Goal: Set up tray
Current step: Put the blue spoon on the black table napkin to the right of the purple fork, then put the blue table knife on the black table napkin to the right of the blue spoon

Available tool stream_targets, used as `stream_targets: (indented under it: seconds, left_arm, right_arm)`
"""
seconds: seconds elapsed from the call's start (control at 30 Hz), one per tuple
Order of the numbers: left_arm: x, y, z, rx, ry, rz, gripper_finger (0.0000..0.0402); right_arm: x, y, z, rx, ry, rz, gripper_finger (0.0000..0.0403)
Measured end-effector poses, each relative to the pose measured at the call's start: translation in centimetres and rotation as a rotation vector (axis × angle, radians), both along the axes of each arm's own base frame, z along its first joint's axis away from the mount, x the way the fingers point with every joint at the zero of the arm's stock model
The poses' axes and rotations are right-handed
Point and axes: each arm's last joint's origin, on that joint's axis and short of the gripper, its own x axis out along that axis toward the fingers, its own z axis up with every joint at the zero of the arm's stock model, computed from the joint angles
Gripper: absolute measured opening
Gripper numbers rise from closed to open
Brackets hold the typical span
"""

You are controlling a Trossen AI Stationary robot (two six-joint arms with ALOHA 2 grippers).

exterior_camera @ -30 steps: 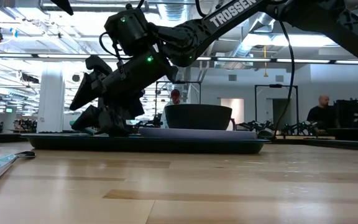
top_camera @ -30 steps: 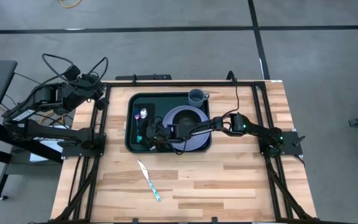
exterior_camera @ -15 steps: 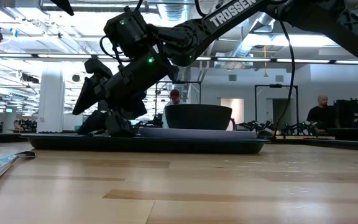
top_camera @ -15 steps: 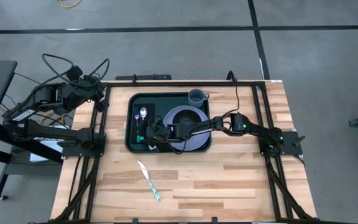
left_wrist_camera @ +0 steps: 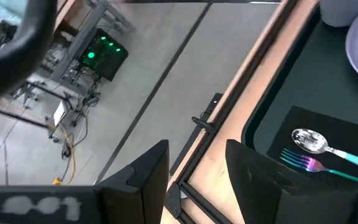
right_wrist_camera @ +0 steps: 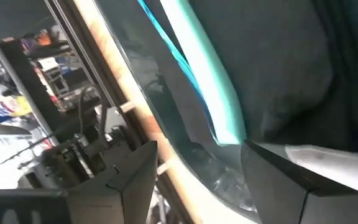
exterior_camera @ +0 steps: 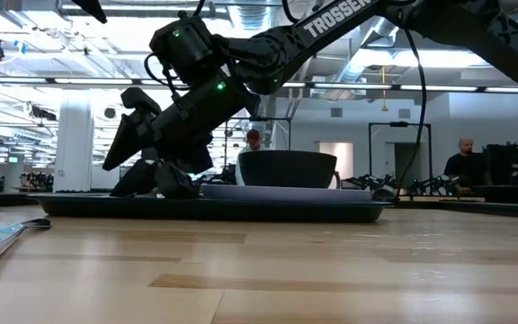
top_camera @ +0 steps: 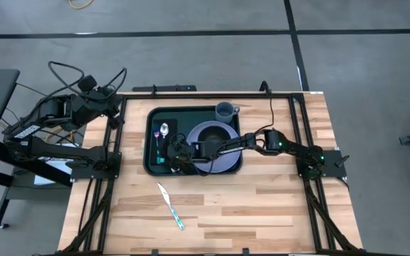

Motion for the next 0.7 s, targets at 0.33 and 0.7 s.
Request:
stream_targets:
  seconds: [0.33,0.7]
  left_arm:
    - [0.1,-0.1,0.0,0.006,0.051,-0.06,0.0151]
    - [0.1,-0.1,0.0,0.013,0.067,-0.073,0.0151]
  right_arm:
    - [0.0,0.3,0.2,-0.063,0.006,0.018,0.0221]
    - [1.9,-1.3,6.1,-0.276,-0.135,0.087,0.0221]
